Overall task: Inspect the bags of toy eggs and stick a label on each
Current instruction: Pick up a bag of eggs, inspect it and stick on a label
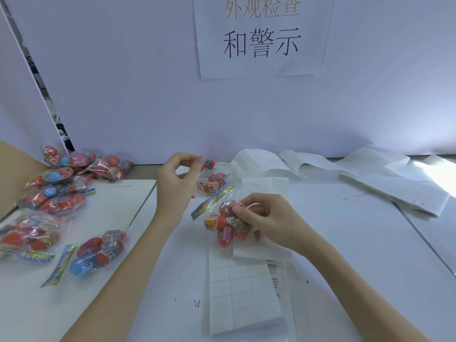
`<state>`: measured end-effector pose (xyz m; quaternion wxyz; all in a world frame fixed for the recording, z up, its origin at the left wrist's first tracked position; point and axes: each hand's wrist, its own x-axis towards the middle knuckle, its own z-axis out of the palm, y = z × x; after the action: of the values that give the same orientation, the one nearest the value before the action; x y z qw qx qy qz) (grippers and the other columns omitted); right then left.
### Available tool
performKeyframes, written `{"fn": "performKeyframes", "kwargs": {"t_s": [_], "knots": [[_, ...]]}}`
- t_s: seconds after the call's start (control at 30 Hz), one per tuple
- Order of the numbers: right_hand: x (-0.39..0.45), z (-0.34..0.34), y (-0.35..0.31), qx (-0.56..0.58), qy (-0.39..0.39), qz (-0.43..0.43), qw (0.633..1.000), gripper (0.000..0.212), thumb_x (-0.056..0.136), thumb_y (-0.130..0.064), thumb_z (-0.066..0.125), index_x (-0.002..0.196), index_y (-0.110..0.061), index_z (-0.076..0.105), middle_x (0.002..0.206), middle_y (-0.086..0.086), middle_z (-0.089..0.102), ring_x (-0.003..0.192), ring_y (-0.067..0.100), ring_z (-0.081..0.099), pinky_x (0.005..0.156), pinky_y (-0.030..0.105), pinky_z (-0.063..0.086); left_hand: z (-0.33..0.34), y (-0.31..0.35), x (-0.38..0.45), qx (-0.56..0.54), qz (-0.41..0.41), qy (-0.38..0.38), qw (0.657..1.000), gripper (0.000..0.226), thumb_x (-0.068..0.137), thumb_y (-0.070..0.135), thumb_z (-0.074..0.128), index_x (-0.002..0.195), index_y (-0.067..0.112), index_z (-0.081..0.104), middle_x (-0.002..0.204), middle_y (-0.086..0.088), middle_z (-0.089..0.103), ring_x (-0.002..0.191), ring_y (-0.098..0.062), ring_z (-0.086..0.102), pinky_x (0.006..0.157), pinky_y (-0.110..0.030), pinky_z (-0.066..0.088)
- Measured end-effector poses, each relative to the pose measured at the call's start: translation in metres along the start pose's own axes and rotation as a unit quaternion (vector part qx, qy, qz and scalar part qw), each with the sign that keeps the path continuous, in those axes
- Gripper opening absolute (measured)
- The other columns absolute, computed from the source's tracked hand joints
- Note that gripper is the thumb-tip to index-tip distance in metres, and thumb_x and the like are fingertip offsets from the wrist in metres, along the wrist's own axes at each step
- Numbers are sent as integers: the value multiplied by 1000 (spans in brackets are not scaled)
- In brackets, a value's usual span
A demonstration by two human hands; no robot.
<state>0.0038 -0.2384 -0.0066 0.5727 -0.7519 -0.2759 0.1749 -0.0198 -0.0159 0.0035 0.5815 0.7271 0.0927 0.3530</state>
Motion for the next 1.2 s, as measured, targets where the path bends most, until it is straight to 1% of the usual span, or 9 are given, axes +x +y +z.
{"fn": "performKeyframes", "kwargs": {"t_s": [0.1, 0.2, 0.27, 0.37, 0.6, 0.7, 0.87, 1.03, 1.2], "knots": [[1, -1, 0, 8, 37, 4, 999, 25, 103, -32, 64, 103, -7, 68, 77, 10, 79, 81, 45, 73, 68, 49, 59, -11, -1, 7, -50, -58, 11, 997, 38, 104, 46, 59, 101, 9, 67, 75, 12, 60, 43, -14, 47, 40, -22, 33], [2, -4, -1, 46, 74, 10, 996, 22, 105, -29, 61, 107, -7, 63, 84, 8, 80, 80, 41, 74, 70, 48, 61, -5, 4, 3, -52, -100, -73, 991, 55, 102, 62, 52, 95, 11, 72, 76, 8, 63, 51, -18, 53, 44, -26, 39], [3, -6, -1, 61, 88, 8, 994, 21, 106, -28, 59, 110, -7, 61, 87, 6, 81, 77, 30, 76, 67, 41, 62, 1, 6, -2, -26, -110, -155, 981, 49, 95, 64, 60, 82, 19, 75, 77, 1, 66, 61, -21, 57, 52, -30, 44], [2, -7, -3, 95, 92, 20, 991, 30, 105, -34, 60, 109, -5, 64, 88, 8, 80, 79, 26, 78, 67, 42, 64, 10, 6, -10, -22, -83, -220, 972, 22, 98, 37, 71, 85, 22, 80, 77, -1, 71, 67, -16, 59, 62, -26, 51], [2, -6, -4, 64, 122, 27, 990, 34, 106, -25, 60, 95, -1, 81, 88, 9, 81, 80, 22, 79, 68, 40, 65, 16, 5, -13, -12, -70, -162, 984, 24, 101, 38, 65, 85, 34, 82, 88, -3, 78, 82, -11, 72, 80, -27, 59], [2, -4, -1, 102, 162, 25, 981, 37, 107, -23, 58, 92, 2, 80, 89, 8, 81, 80, 23, 80, 60, 32, 63, 15, 7, -13, -17, -96, -186, 978, 33, 97, 57, 57, 100, 33, 80, 93, 4, 78, 82, -12, 73, 78, -26, 56], [4, -14, -1, 157, 159, 34, 974, 34, 109, -26, 53, 101, -5, 79, 96, 8, 81, 88, 26, 79, 66, 32, 63, 7, 7, -10, -52, -104, -233, 965, 10, 96, 22, 73, 102, 22, 81, 98, -2, 79, 84, -15, 72, 74, -23, 57], [2, -20, -2, 103, 142, -28, 984, 37, 101, -53, 61, 116, -24, 77, 101, -17, 78, 94, -3, 71, 75, 7, 50, 3, 7, -9, -35, -106, -257, 960, 10, 94, 21, 75, 97, 17, 84, 92, -7, 75, 78, -17, 63, 72, -24, 53], [3, -15, 1, 82, 137, 1, 987, 12, 96, -28, 74, 92, -22, 83, 89, -2, 81, 87, 14, 77, 74, 20, 57, 8, 8, -16, -14, -110, -302, 947, 25, 78, 40, 84, 88, 17, 83, 77, -4, 73, 74, -18, 62, 71, -22, 51]]}}
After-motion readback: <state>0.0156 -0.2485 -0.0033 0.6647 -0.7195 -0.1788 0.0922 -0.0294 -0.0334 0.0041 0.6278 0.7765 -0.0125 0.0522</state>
